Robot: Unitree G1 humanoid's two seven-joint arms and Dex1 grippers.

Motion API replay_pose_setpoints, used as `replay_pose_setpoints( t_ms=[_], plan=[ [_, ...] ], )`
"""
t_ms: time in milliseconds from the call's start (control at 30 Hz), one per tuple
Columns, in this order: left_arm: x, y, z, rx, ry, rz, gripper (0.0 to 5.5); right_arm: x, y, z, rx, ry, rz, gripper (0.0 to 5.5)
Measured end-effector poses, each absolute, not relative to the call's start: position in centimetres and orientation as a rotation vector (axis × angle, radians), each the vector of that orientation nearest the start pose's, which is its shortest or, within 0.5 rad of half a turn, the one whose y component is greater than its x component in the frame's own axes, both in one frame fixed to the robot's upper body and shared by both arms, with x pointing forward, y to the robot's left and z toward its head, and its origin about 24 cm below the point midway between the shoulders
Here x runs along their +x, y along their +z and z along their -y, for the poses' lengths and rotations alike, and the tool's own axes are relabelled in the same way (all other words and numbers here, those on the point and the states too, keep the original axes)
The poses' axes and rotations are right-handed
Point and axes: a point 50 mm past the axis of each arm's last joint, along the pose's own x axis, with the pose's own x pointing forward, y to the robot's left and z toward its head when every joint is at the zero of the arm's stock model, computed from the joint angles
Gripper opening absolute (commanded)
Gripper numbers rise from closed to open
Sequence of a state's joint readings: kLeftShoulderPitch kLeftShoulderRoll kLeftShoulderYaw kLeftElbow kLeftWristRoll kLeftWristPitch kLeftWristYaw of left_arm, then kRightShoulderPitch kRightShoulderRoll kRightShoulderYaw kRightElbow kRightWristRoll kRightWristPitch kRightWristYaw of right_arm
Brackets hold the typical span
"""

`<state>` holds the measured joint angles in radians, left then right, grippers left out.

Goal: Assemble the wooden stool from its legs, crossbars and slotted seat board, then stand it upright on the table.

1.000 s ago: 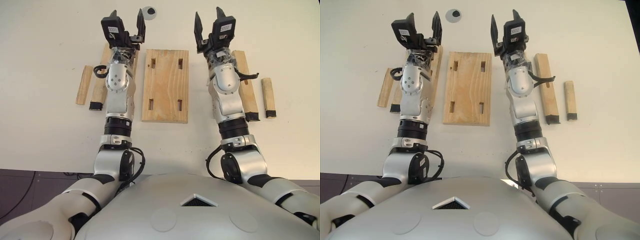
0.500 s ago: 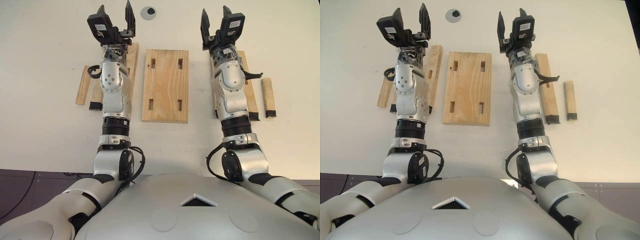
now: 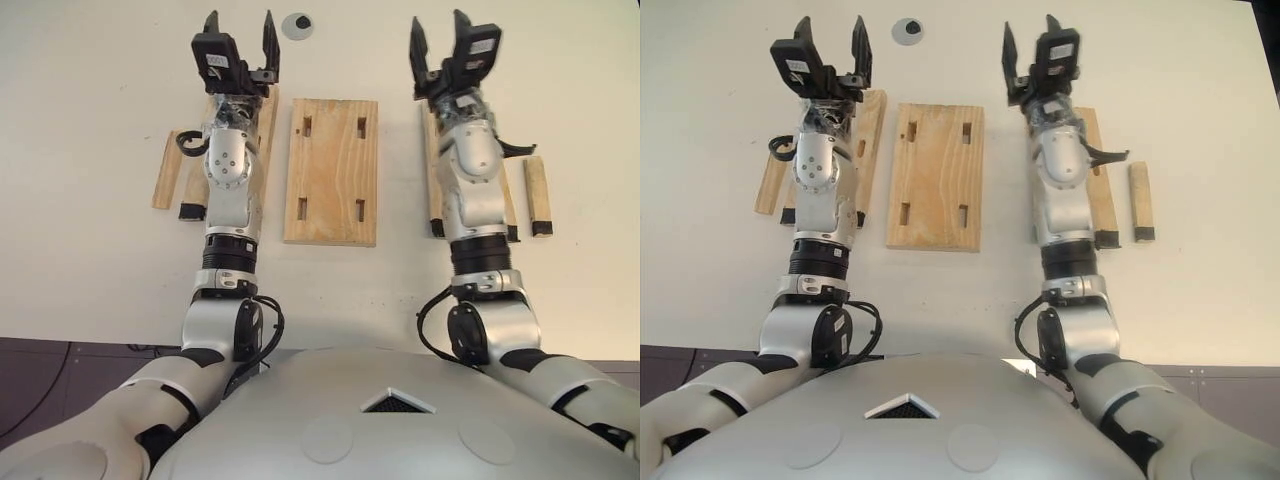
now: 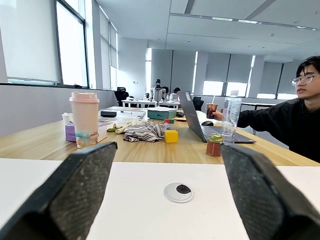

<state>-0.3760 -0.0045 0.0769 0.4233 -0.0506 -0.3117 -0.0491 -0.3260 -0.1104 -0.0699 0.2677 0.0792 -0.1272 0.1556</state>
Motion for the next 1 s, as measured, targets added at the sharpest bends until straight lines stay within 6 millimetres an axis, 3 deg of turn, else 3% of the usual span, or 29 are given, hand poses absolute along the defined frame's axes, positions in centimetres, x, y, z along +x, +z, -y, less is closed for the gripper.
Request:
replay_pose_setpoints(
  t_ms=[67, 133, 200, 267, 367, 500, 667, 767, 867, 933, 1000],
  plan=[
    [31.5, 7.0, -13.9, -0.059, -0.057, 0.236, 3.78, 29.0, 7.7, 21.4, -0.061, 0.107, 0.137, 2.91],
    [30.8, 6.4, -14.5, -0.061, -0.031, 0.223, 3.78, 24.8, 6.3, 26.7, -0.118, 0.139, 0.002, 2.91],
    [30.3, 6.1, -14.7, -0.062, -0.012, 0.215, 3.78, 21.9, 5.5, 29.8, -0.109, 0.149, -0.105, 2.91],
    [29.9, 5.9, -14.9, -0.065, -0.002, 0.212, 3.78, 20.0, 5.0, 31.3, -0.082, 0.151, -0.177, 2.91],
    [29.7, 5.7, -15.0, -0.067, 0.018, 0.202, 3.78, 17.6, 3.2, 31.5, -0.013, 0.147, -0.288, 2.91],
    [29.5, 5.7, -14.9, -0.076, 0.028, 0.203, 3.78, 15.9, 2.4, 31.3, 0.019, 0.122, -0.376, 2.91],
    [29.1, 5.4, -15.1, -0.089, 0.046, 0.187, 3.73, 14.3, 1.1, 31.0, 0.041, 0.07, -0.444, 1.94],
    [29.1, 5.3, -15.2, -0.09, 0.048, 0.18, 3.73, 14.2, 1.0, 31.1, 0.035, 0.07, -0.442, 1.39],
    [29.1, 5.2, -15.2, -0.093, 0.048, 0.17, 3.73, 14.4, 0.8, 31.2, 0.033, 0.078, -0.421, 1.32],
    [29.2, 6.1, -14.4, -0.148, -0.088, 0.171, 3.73, 15.6, 1.1, 30.9, -0.017, 0.107, -0.36, 1.32],
    [29.1, 8.0, -12.4, -0.278, -0.282, 0.182, 3.73, 18.7, 3.1, 29.7, -0.108, 0.169, -0.198, 1.32]
  ],
)
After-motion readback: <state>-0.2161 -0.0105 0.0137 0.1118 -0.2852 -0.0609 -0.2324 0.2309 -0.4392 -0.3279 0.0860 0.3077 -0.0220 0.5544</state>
